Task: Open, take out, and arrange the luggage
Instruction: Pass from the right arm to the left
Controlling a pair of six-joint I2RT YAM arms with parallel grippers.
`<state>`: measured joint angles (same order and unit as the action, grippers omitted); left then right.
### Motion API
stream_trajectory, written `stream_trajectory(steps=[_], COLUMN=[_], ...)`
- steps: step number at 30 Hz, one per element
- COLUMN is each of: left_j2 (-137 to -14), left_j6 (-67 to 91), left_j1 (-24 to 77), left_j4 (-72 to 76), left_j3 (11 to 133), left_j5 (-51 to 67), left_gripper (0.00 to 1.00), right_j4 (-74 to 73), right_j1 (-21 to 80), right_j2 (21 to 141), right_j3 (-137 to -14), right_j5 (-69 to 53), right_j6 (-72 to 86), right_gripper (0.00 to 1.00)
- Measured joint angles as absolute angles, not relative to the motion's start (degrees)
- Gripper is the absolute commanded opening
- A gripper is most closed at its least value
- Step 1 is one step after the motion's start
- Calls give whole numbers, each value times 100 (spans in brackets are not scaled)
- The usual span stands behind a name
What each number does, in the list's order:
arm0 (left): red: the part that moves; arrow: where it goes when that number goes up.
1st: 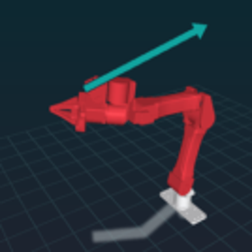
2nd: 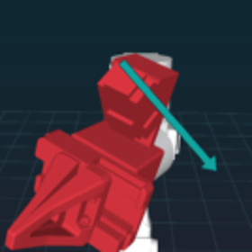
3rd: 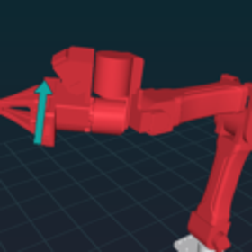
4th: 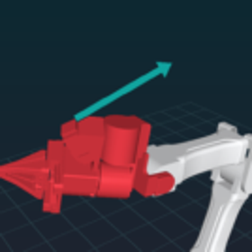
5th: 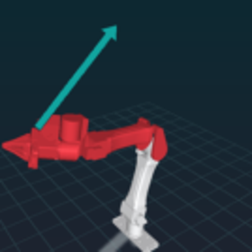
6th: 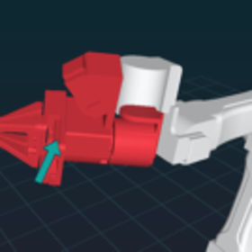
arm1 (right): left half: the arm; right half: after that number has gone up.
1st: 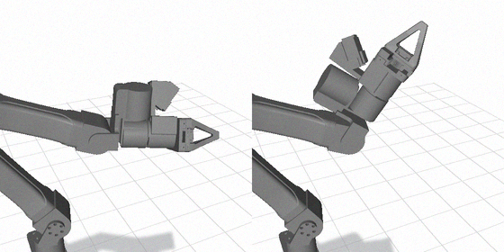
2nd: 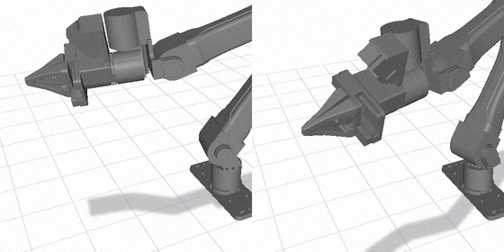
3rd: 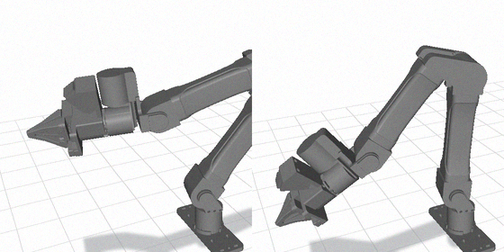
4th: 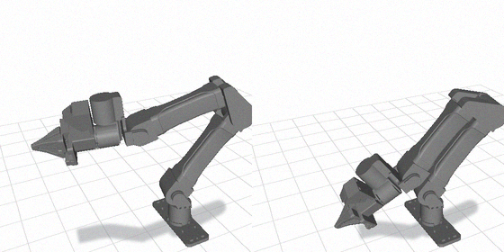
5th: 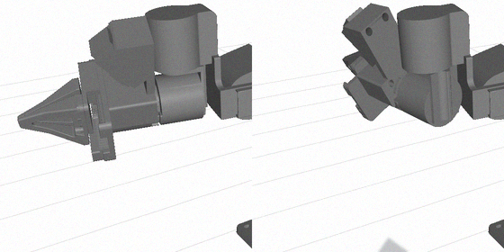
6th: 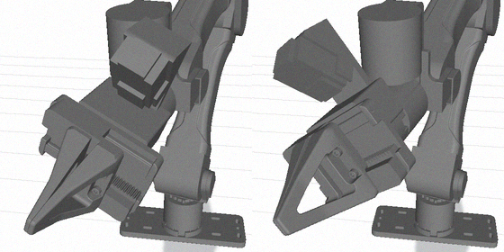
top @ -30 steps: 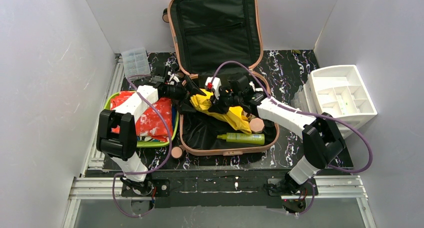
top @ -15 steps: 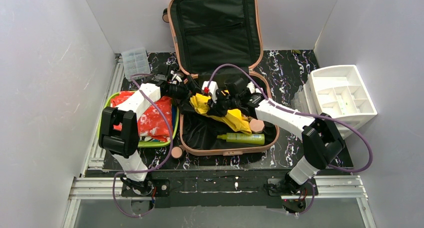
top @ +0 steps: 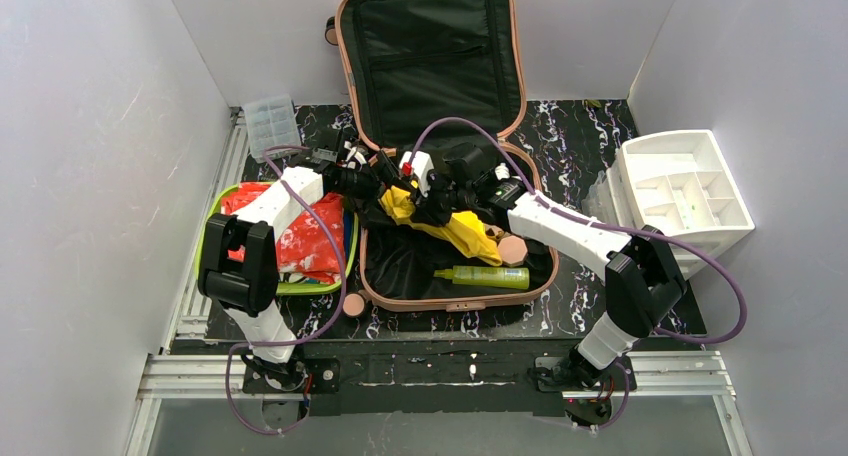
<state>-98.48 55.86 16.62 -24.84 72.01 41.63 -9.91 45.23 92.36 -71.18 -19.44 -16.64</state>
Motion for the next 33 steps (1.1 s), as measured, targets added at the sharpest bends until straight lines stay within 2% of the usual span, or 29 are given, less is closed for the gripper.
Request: stream_trajectory(steps=[13, 19, 22, 25, 29, 31, 32, 33], left_j2=[-9891, -9977, -10095, -10132, -10193, -10232, -10265, -10318], left_j6=[5487, 5437, 5277, 5196, 5107, 5092, 5059, 5013], left_j1=[1691, 1796, 1820, 1826, 1828, 1828, 1828, 1826], left_j4=[-2460, -2434, -2689, -2749, -2801, -2834, -2860, -2867], left_j3=[7223, 7301, 7467, 7500, 7452, 7400, 7356, 7321], left_j5=[4300, 4329, 4322, 4340, 4372, 4377, 4372, 4434], left_gripper=[98, 98, 98, 85, 43, 16, 0, 0], right_j4=[-1013, -1153, -1219, -1229, -1275, -1330, -1365, -1398], right_j1=[4364, 4060, 4246, 4405, 4469, 4493, 4499, 4504], right_j2=[9166, 9155, 9087, 9050, 9050, 9050, 9050, 9050], right_j3=[-7140, -7214, -7183, -7135, -7135, -7135, -7135, -7135], right_j5=[-1811, -2515, -2998, -3024, -3017, -3009, -2987, -2956], right_j6=[-1632, -1448, -1743, -1885, -1968, -1988, -1997, -2021], right_gripper=[1, 1, 1, 1, 1, 1, 5, 11])
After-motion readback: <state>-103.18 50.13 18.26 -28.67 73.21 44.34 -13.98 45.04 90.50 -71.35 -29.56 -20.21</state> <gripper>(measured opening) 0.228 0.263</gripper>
